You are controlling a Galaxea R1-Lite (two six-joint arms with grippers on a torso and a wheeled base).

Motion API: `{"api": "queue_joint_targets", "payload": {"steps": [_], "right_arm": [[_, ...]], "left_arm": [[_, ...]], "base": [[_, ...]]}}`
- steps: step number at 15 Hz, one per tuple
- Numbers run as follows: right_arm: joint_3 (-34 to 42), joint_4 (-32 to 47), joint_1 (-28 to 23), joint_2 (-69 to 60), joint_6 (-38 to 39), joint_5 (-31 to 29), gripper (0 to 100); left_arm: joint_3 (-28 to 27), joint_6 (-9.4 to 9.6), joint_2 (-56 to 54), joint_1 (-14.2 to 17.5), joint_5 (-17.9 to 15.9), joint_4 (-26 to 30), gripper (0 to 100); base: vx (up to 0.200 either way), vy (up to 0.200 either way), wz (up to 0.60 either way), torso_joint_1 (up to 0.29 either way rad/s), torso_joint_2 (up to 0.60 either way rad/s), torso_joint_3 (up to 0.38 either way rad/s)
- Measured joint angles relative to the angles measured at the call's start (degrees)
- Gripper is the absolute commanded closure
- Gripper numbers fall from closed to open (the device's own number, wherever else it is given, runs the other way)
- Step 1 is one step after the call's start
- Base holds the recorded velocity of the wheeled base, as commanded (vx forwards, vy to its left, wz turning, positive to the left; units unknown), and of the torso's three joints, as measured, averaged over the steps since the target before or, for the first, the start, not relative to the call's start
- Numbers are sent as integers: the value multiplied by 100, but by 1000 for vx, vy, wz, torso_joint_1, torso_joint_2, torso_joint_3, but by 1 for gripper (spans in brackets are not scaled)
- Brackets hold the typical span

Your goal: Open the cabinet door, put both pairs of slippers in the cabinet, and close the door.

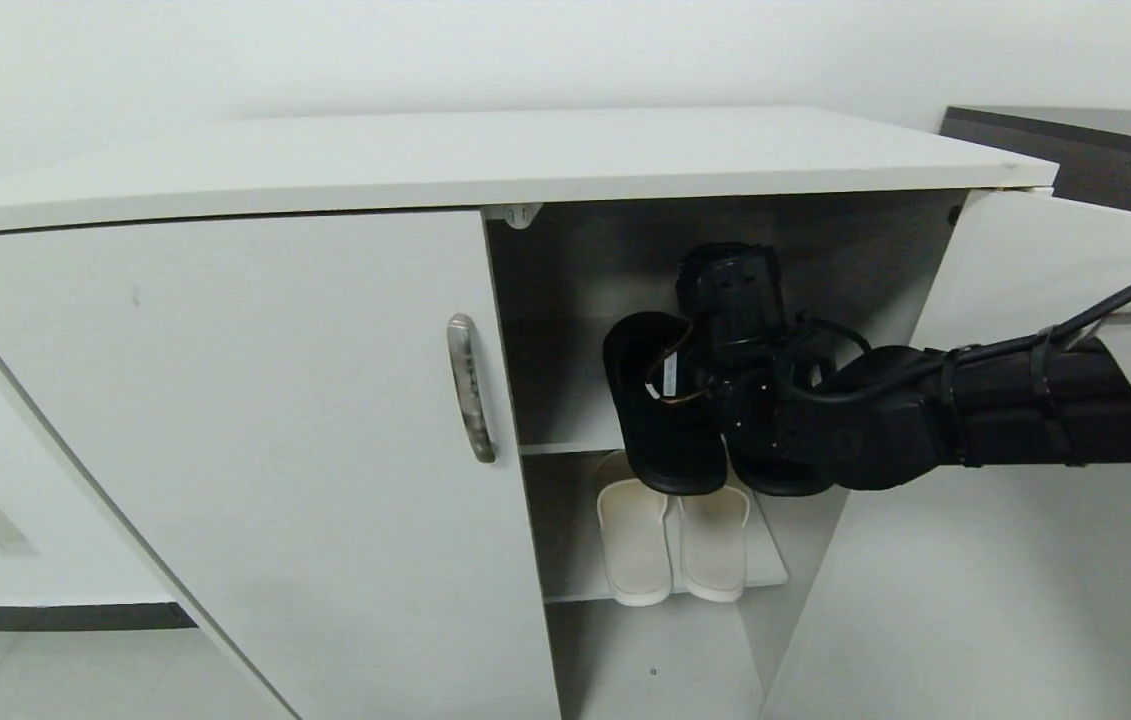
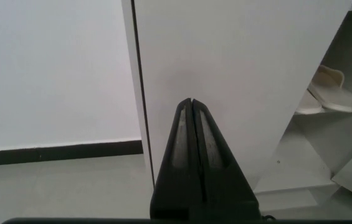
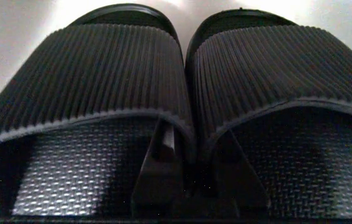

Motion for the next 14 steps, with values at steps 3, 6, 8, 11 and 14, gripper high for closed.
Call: {"api": "queue_joint_targets", "payload": {"steps": [3,6,8,11,14], "right_arm": [[-227,88,-2,100,4,2,100],[-752,622,-10,310,176,-7,100],[-1418,1370,-22,477,449,-16,100],[-2321,2102,-90,828,690,-108,100],[-2506,1893,-156,1079,641,-211,100]], "left_arm": [[-2,0,0,0,2,0,100],[-2,2,0,0,2,0,100],[-2,0,0,0,2,0,100],[-2,2,0,0,2,0,100],[-2,5,0,0,6,-2,100]], "base": [[0,0,0,0,0,0],[0,0,0,0,0,0],[0,0,0,0,0,0],[0,0,0,0,0,0],[0,0,0,0,0,0]]}}
